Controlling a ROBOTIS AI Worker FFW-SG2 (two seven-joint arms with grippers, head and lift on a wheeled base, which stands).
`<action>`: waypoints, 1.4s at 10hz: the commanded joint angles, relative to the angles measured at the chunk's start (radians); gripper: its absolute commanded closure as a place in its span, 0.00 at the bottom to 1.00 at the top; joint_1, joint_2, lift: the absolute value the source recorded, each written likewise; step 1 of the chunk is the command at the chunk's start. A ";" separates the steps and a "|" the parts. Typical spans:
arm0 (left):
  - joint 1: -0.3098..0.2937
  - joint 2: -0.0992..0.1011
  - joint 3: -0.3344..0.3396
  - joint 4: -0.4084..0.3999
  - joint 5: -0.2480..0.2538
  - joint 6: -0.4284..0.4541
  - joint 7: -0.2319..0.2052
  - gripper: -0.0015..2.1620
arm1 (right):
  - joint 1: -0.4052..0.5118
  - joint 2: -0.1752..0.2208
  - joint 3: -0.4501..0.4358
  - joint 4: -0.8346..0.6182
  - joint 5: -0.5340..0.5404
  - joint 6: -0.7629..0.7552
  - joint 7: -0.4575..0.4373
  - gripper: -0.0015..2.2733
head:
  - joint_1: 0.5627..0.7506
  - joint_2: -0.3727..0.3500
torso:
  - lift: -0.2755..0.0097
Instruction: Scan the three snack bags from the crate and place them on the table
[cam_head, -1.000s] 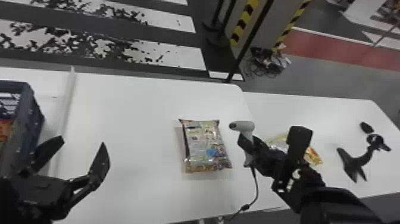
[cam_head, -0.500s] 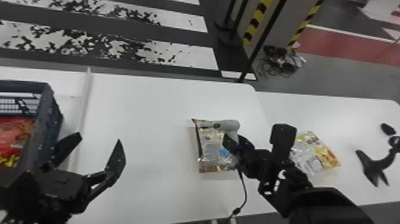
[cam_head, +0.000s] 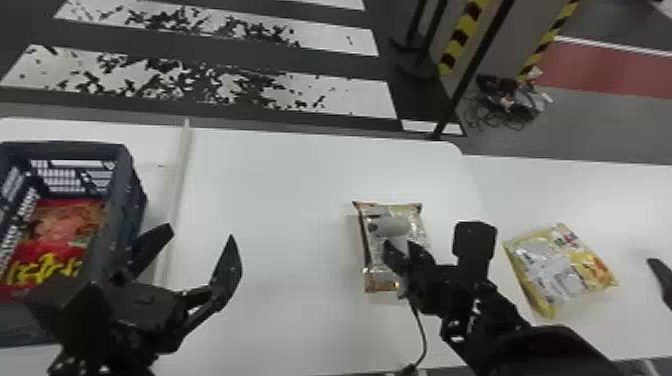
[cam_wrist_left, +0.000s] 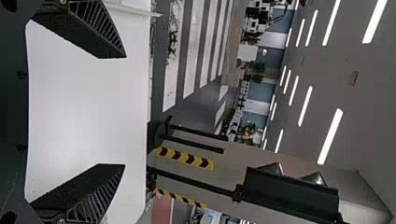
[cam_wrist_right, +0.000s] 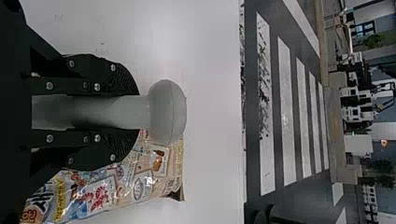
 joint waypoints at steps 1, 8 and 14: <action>-0.001 0.000 0.000 0.002 0.001 0.000 0.000 0.01 | 0.000 0.000 0.027 0.018 0.015 -0.012 -0.009 0.87 | 0.70 0.25 | 0.75; 0.002 0.002 0.000 0.003 0.003 -0.003 0.000 0.01 | -0.020 -0.002 0.041 0.067 0.030 -0.034 -0.019 0.87 | 0.70 0.28 | 0.75; 0.010 0.002 0.002 -0.005 0.003 -0.006 0.000 0.01 | 0.000 -0.002 -0.112 0.005 -0.079 -0.040 0.028 0.87 | 0.70 0.25 | 0.75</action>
